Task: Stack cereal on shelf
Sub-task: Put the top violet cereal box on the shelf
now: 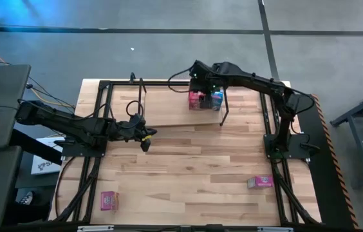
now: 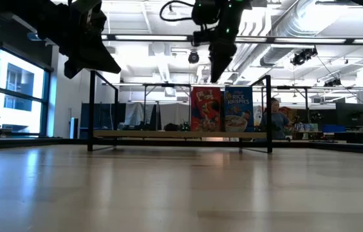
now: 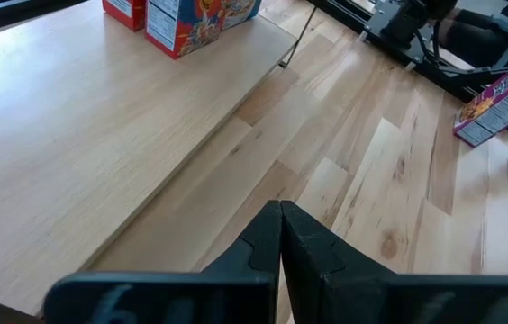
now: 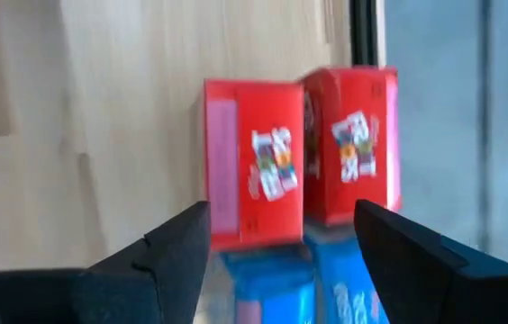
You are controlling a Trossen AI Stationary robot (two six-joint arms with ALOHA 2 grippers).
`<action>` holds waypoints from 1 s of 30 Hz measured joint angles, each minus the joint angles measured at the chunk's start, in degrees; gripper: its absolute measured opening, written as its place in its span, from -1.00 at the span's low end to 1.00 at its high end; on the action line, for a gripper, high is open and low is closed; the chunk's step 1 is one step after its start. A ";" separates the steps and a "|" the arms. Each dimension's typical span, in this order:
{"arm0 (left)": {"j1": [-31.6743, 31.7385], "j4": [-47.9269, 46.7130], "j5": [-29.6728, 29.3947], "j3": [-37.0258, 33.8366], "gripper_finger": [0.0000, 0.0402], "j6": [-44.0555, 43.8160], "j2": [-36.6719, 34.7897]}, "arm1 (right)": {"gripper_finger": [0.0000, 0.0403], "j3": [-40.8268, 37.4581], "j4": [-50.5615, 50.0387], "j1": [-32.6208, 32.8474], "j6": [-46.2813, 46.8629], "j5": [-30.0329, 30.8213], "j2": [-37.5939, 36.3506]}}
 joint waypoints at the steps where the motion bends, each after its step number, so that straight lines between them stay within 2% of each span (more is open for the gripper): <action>1: 0.00 0.00 0.18 0.00 -1.00 0.00 0.00 | 0.24 1.18 -1.83 -0.23 0.69 -0.95 0.00; 5: 0.00 0.04 2.94 0.00 -1.00 0.75 0.00 | 0.24 4.11 -6.61 -1.25 6.66 -8.84 -1.42; 8: 0.00 0.32 4.97 0.00 -1.00 1.99 0.00 | 0.24 1.55 -6.00 -1.48 11.84 -15.18 -5.58; 12: 0.00 1.09 7.06 0.00 -1.00 2.62 -0.02 | 0.24 -8.48 -0.08 0.35 17.92 -17.75 -14.57; 16: 0.00 3.52 9.39 0.00 -1.00 5.32 -0.02 | 0.24 -23.51 11.51 4.28 29.06 -17.67 -26.84; 19: 0.00 6.02 10.26 0.00 -1.00 7.22 -0.02 | 0.24 -34.34 21.21 9.35 40.12 -15.10 -35.53; 23: 0.00 7.99 12.11 0.00 -1.00 8.15 -0.02 | 0.24 -45.39 33.09 17.75 53.06 -7.80 -43.79; 27: 0.00 8.19 14.44 0.00 -1.00 8.13 -0.02 | 0.24 -51.40 41.63 24.80 61.07 1.23 -46.89; 30: 0.00 8.12 15.46 0.00 -1.00 8.13 -0.02 | 0.24 -53.49 45.63 28.43 63.36 5.81 -46.67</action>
